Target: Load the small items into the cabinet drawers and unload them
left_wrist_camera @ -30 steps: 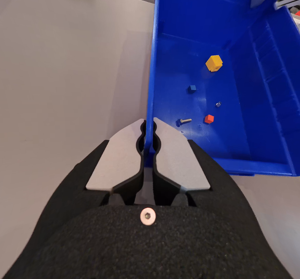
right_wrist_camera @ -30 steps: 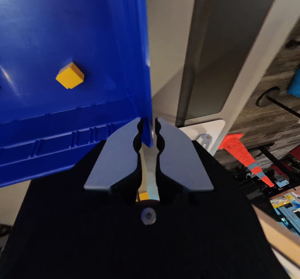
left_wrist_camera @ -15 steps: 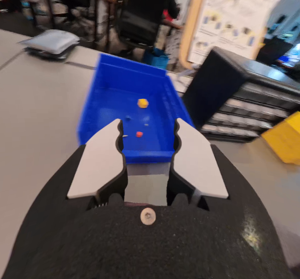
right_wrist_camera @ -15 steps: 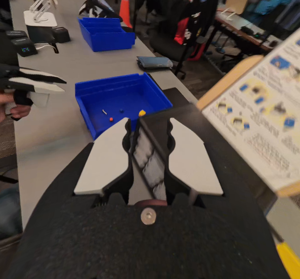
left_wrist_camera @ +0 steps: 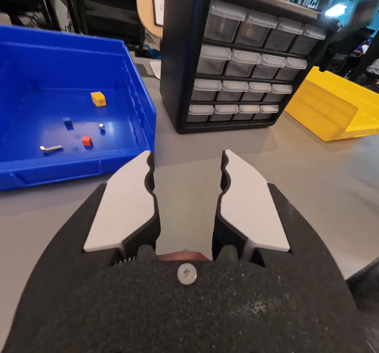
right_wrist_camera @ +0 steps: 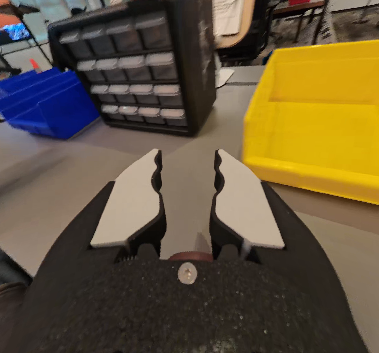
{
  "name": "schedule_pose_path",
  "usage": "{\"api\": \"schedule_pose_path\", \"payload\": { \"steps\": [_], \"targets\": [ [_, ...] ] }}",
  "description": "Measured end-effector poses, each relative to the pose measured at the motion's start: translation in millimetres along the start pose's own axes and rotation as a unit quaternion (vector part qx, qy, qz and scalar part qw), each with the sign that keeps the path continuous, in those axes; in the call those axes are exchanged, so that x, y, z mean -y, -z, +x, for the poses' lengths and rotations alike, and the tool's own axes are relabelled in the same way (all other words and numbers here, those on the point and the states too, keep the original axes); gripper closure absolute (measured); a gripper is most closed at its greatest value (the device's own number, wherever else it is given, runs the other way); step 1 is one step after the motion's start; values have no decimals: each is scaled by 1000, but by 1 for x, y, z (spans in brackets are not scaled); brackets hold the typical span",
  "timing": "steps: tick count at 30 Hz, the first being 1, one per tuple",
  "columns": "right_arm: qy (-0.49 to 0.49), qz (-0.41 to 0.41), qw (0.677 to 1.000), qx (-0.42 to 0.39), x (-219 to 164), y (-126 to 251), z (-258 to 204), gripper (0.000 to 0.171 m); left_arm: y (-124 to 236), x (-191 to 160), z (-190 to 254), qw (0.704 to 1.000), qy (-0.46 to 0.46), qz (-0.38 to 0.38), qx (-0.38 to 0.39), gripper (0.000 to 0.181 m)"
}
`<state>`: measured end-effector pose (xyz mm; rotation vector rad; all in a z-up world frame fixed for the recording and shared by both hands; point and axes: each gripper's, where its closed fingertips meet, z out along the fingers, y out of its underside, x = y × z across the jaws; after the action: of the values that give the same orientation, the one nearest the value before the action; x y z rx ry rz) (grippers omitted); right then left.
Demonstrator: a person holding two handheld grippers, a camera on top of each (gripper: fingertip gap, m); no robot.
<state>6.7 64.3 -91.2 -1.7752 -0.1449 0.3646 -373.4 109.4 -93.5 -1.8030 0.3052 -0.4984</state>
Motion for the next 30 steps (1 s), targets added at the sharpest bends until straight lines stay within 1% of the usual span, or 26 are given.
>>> {"api": "schedule_pose_path", "payload": {
  "steps": [2, 4, 7, 11, 15, 20, 23, 25, 30],
  "targets": [
    [-3, 21, 999, -26, 2, 7, 24, 125, 2, 4, -6, 1000, -17, 11, 14, 119],
    [-15, 30, 999, -32, 1, 9, 38, 130, 5, 4, -12, 999, -25, 19, 24, 120],
    [-41, 35, 999, 6, 8, 2, 37, 130, 8, -5, -19, 999, -29, 6, 33, 120],
    [-39, 20, 999, -9, 0, -3, 37, 129, 14, -1, -30, 999, -15, 15, 43, 122],
    [-14, 7, 1000, -13, -7, -6, 30, 129, 11, -10, -34, 999, -5, -2, 41, 122],
    [40, -15, 999, 12, -13, -17, 9, 129, 8, -16, -17, 1000, 3, -20, 12, 123],
    [41, -30, 998, 35, -20, -20, -5, 129, 6, -23, -8, 999, -21, -38, 10, 123],
    [38, -34, 998, 47, -23, -18, -15, 130, 6, -21, -3, 999, -38, -34, 9, 123],
    [85, -18, 996, 31, -18, -10, -17, 132, 3, -20, 10, 998, -51, -33, -5, 124]
  ]
}}
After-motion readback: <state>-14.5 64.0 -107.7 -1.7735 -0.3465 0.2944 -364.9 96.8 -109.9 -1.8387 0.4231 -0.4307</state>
